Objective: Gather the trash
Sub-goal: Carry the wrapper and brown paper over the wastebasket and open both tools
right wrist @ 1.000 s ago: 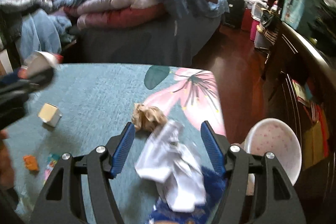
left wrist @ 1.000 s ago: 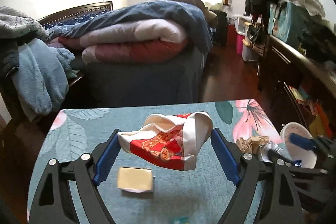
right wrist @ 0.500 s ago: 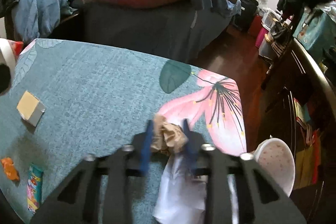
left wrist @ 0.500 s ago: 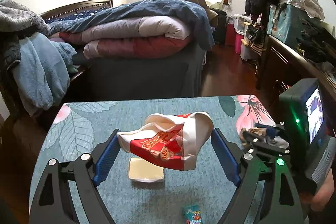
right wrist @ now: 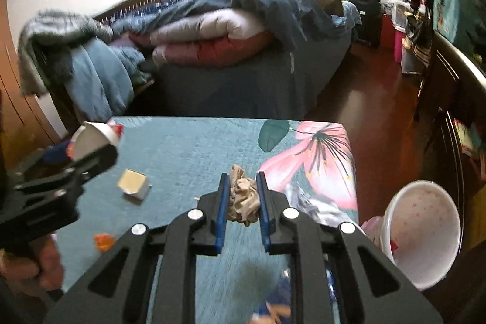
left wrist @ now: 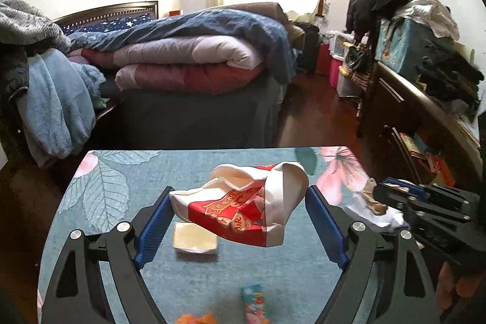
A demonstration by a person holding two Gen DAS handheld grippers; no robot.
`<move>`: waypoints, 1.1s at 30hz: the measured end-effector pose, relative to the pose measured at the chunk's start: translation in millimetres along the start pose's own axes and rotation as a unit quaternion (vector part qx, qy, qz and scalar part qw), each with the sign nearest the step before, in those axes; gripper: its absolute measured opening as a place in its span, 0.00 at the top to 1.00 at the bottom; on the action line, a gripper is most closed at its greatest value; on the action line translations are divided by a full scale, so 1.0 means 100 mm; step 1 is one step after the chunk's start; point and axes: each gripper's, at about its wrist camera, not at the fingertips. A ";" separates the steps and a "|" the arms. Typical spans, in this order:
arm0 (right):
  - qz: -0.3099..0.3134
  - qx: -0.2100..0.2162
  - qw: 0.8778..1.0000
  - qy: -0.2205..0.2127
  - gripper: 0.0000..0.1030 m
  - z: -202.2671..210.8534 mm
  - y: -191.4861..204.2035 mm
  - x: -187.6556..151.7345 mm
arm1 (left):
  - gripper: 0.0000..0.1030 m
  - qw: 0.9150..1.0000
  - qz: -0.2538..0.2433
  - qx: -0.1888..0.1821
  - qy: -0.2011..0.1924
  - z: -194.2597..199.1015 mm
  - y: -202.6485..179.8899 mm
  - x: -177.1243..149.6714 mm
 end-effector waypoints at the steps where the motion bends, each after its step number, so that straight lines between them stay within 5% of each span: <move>1: -0.005 0.002 1.000 -0.003 0.82 0.07 -0.02 -0.02 | 0.17 1.000 -0.001 -0.003 -0.003 0.04 -0.04 0.00; 18: -0.069 -0.006 0.996 -0.049 0.81 1.06 -0.63 -0.82 | 0.17 0.996 -0.049 -0.076 -0.022 0.41 -0.99 -0.03; 33: -0.138 -0.091 0.982 -0.089 0.79 1.45 -1.55 -1.08 | 0.17 0.985 -0.112 -0.132 -0.017 0.27 -2.07 0.02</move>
Point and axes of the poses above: each gripper's, at about its wrist camera, not at the fingertips, and z roughly against the way its jaws point, y to its left, x to its top, and after that the axes turned 7 degrees about -z, right-handed
